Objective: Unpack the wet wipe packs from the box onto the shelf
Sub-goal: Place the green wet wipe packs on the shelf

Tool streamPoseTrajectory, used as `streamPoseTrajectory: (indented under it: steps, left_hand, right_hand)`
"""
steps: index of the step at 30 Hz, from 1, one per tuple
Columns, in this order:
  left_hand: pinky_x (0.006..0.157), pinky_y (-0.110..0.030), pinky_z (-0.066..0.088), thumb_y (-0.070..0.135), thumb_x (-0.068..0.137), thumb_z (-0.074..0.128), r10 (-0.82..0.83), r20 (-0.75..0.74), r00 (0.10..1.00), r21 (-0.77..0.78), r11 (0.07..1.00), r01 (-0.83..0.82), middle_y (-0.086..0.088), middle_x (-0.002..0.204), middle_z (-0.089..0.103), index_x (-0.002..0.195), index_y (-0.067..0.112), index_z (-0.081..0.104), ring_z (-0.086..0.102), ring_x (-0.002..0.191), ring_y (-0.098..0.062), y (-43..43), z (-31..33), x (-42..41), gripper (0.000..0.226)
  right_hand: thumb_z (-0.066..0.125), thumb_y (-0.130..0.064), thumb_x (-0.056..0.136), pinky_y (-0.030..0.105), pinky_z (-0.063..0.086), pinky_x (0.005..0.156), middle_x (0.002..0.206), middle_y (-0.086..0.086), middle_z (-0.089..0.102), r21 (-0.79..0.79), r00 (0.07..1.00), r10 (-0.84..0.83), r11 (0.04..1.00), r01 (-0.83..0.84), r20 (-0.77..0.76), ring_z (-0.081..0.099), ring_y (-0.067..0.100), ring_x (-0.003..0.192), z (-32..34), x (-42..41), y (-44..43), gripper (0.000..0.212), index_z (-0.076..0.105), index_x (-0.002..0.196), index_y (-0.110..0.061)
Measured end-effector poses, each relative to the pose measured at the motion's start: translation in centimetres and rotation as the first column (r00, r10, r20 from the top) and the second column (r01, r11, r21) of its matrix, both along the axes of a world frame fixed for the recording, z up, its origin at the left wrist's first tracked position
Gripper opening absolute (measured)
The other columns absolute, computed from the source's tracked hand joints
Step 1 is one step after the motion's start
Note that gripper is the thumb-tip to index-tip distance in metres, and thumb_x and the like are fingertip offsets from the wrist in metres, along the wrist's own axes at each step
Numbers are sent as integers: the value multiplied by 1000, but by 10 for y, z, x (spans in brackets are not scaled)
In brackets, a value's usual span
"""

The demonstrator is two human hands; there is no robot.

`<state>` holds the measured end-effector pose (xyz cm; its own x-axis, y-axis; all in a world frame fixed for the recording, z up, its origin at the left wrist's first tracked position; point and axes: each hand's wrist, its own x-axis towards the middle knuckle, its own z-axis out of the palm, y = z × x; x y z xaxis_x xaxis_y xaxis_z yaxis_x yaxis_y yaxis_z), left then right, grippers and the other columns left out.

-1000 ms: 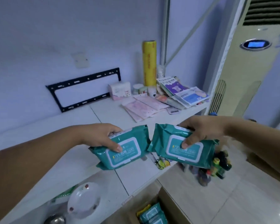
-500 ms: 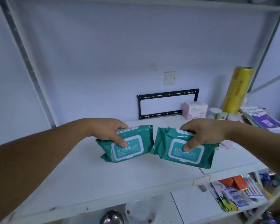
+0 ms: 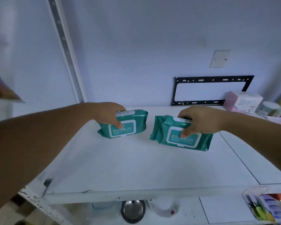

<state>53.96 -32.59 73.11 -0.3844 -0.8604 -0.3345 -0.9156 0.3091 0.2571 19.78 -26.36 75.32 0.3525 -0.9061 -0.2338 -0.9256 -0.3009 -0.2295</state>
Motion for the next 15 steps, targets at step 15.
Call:
streamPoseTrajectory:
  steps: [15]
  left_hand:
    - [87,-38,54,46,80,78,78,154,985,-50,996,-71,5,113,63,131,32,51,64,94,-16,-104,-41,46,59]
  right_hand:
    - [83,-38,77,31,52,72,96,-8,66,-21,989,139,990,-138,58,64,15,89,-62,109,-121,36,65,105,-23]
